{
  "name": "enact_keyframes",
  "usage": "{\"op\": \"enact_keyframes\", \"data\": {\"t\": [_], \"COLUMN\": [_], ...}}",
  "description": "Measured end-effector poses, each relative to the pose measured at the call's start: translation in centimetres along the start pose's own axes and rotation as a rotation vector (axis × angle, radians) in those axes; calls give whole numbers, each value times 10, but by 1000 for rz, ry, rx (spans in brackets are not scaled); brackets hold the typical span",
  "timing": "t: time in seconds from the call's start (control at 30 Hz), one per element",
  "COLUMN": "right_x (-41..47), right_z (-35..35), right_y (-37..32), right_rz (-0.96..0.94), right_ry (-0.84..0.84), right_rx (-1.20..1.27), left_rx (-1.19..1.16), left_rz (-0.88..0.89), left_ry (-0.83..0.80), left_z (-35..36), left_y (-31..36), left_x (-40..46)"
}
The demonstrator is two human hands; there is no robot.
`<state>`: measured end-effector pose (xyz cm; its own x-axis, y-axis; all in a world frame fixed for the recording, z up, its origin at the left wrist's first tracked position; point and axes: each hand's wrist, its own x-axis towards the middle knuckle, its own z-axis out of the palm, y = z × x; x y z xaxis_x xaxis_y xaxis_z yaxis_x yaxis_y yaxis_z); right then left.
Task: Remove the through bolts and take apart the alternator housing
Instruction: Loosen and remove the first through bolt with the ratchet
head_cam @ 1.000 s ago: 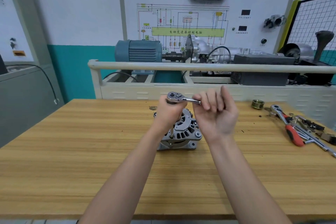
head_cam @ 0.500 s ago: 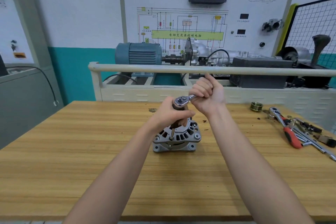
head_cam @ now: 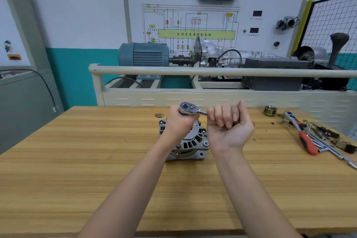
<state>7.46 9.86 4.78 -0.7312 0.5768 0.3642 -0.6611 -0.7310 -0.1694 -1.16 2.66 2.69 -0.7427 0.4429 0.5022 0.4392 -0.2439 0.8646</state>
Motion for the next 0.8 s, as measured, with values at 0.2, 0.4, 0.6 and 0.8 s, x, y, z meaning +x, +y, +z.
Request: {"op": "enact_keyframes", "data": {"t": [0.2,0.4,0.6,0.8], "right_x": [21,73,69,2], "right_z": [2,14,14,7], "right_y": [-6,-4,-2,3], "right_rz": [172,685,629,40], "right_ry": [-23,-48,22,49], "right_rx": [-12,-21,20,14], "left_rx": [-29,116,3,3], "left_rz": [-11,-10,-41,32], "left_ry": [-114,-383,-312,1], "left_z": [-8,-24,-14,-3], "left_y": [-1,13,7,-1], "left_x": [-2,-1,-2,-1]}}
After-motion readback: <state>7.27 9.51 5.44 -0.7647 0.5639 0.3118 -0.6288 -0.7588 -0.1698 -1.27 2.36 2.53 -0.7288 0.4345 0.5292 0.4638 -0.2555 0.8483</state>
